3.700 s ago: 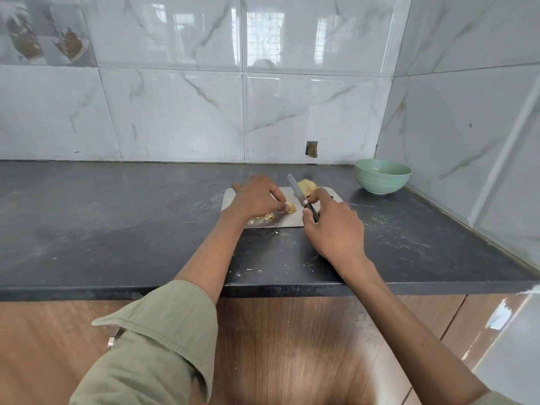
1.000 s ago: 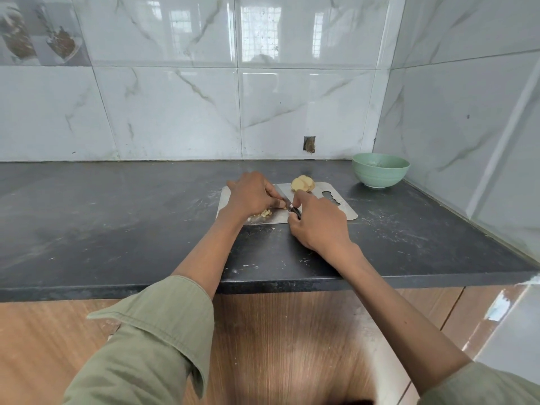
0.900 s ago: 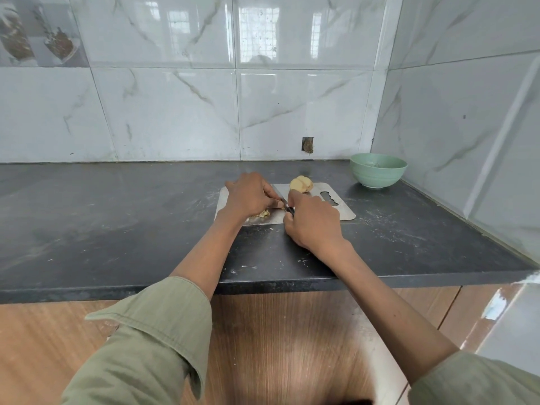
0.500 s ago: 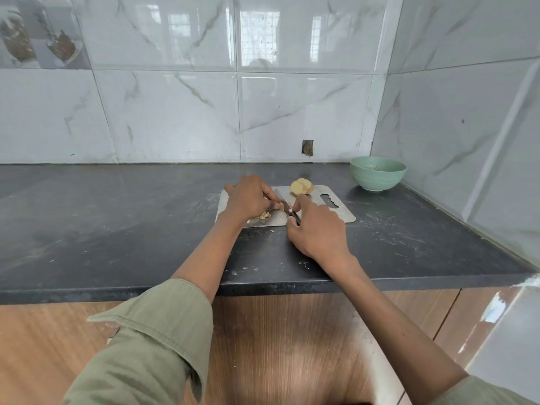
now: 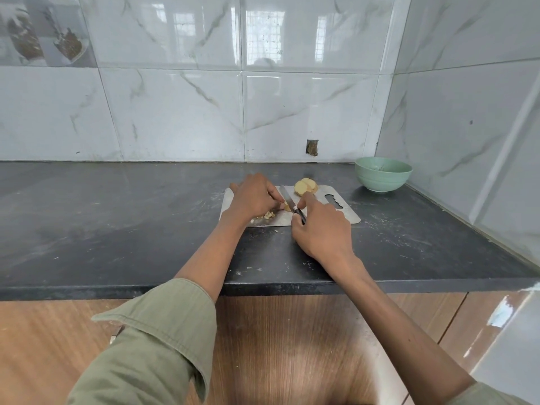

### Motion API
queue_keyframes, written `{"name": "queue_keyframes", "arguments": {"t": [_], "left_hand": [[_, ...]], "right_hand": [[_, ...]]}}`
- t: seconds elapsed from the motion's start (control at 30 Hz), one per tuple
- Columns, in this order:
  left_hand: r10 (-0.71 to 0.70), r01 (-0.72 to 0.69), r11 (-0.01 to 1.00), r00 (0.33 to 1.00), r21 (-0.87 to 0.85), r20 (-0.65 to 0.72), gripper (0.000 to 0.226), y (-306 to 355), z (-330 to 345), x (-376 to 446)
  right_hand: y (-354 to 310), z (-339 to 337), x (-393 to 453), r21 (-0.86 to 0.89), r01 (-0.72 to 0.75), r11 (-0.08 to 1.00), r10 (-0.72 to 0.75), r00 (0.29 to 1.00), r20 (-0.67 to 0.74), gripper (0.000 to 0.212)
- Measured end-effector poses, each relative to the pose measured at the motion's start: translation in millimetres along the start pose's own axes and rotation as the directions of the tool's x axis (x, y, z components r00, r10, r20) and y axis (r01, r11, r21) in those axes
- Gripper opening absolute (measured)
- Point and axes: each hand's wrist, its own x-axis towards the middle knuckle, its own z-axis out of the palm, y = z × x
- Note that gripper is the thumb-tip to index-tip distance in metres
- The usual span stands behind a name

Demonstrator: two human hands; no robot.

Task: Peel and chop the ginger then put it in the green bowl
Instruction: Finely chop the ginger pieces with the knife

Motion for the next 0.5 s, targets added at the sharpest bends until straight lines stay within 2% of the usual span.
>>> {"name": "queue_keyframes", "arguments": {"t": [0.13, 0.5], "left_hand": [[0.001, -0.001, 1.0, 1.0, -0.002, 0.002, 0.008, 0.2, -0.5, -0.2], [-0.012, 0.012, 1.0, 1.0, 0.005, 0.02, 0.015, 0.7, 0.7, -1.1]], "right_hand": [[-0.1, 0.9, 0.0, 0.015, 0.002, 1.0, -0.002, 1.0, -0.011, 0.017], [5.0, 2.9, 7.3, 0.024, -0.011, 1.0, 0.009, 0.997, 0.072, 0.014]]}}
